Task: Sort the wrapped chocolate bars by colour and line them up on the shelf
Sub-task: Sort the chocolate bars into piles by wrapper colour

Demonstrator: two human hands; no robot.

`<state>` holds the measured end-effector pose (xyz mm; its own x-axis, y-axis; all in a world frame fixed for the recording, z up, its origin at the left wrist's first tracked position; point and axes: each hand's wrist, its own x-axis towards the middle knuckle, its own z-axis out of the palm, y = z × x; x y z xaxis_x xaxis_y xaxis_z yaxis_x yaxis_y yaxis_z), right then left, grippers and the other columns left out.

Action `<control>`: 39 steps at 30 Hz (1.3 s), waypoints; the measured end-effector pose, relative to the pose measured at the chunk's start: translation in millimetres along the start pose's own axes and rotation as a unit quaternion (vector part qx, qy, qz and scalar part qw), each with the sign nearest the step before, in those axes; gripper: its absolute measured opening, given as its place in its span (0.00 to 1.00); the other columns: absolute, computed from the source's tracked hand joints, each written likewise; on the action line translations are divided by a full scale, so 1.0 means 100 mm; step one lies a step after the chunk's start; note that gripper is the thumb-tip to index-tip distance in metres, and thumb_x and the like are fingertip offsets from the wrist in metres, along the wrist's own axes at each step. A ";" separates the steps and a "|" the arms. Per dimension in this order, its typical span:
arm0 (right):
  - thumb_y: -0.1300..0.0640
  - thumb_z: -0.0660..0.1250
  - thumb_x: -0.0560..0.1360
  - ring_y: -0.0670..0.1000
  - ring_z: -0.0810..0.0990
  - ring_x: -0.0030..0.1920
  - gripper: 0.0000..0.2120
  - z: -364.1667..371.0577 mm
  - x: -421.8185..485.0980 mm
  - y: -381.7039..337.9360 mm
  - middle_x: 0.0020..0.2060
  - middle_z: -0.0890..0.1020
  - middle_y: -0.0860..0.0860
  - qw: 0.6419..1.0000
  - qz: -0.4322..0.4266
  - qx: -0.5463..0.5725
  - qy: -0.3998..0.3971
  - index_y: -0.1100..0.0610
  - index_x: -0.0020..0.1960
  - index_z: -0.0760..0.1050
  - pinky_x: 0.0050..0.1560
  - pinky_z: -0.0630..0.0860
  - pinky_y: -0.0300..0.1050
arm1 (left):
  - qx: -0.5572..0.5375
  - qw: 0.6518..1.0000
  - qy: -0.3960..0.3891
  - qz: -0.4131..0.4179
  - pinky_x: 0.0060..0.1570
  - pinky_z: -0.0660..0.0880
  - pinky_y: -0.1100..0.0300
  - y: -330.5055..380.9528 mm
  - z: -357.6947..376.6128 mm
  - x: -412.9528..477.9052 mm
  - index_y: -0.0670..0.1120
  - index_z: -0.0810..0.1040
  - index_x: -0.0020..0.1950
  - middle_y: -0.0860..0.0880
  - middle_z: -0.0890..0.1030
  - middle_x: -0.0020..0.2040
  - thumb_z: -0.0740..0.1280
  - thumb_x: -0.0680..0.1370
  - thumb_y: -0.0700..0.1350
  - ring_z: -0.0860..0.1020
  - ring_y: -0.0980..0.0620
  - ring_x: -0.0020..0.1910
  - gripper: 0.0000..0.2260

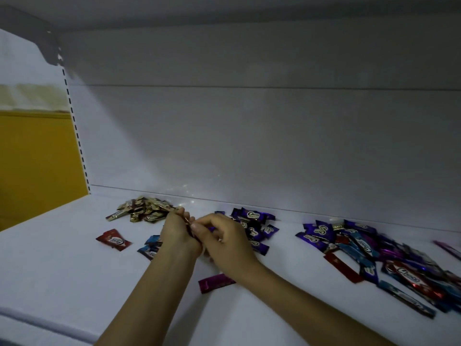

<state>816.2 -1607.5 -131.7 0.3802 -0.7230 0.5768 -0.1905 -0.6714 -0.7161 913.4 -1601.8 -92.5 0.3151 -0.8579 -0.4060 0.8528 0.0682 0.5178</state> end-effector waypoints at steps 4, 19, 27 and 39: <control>0.54 0.63 0.79 0.46 0.78 0.32 0.08 0.00 0.03 0.00 0.33 0.79 0.47 0.998 0.053 0.016 0.025 0.53 0.41 0.76 0.34 0.78 0.43 | 0.009 1.000 -0.020 0.014 0.40 0.70 0.56 -0.06 -0.04 -0.05 0.45 0.68 0.35 0.47 0.69 0.37 0.57 0.80 0.43 0.70 0.50 0.36 0.13; 0.58 0.62 0.79 0.51 0.79 0.23 0.10 -0.30 0.18 0.21 0.24 0.80 0.53 0.952 0.237 0.135 0.137 0.60 0.41 0.75 0.23 0.74 0.40 | 0.187 0.971 -0.146 0.021 0.45 0.80 0.51 -0.20 -0.21 0.02 0.35 0.71 0.66 0.33 0.78 0.60 0.61 0.78 0.29 0.80 0.41 0.47 0.17; 0.53 0.63 0.79 0.46 0.77 0.23 0.11 -0.66 0.35 0.37 0.27 0.77 0.51 0.943 0.267 0.021 0.199 0.58 0.41 0.77 0.26 0.72 0.38 | 0.120 0.988 -0.097 -0.002 0.28 0.79 0.65 -0.21 -0.28 0.05 0.37 0.76 0.61 0.40 0.80 0.46 0.65 0.78 0.35 0.78 0.50 0.36 0.12; 0.41 0.56 0.79 0.47 0.76 0.40 0.17 -0.56 0.28 0.25 0.45 0.75 0.47 0.936 0.108 -0.315 0.114 0.52 0.47 0.76 0.36 0.70 0.41 | 0.245 0.962 -0.078 0.091 0.22 0.70 0.65 -0.04 -0.36 -0.05 0.42 0.80 0.52 0.47 0.76 0.30 0.70 0.76 0.44 0.71 0.56 0.23 0.08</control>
<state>771.0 -1654.1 -111.6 0.0812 -0.8210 0.5652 -0.7639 -0.4155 -0.4937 923.3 -1578.9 -119.8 0.3421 -0.9230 -0.1764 0.4790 0.0098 0.8778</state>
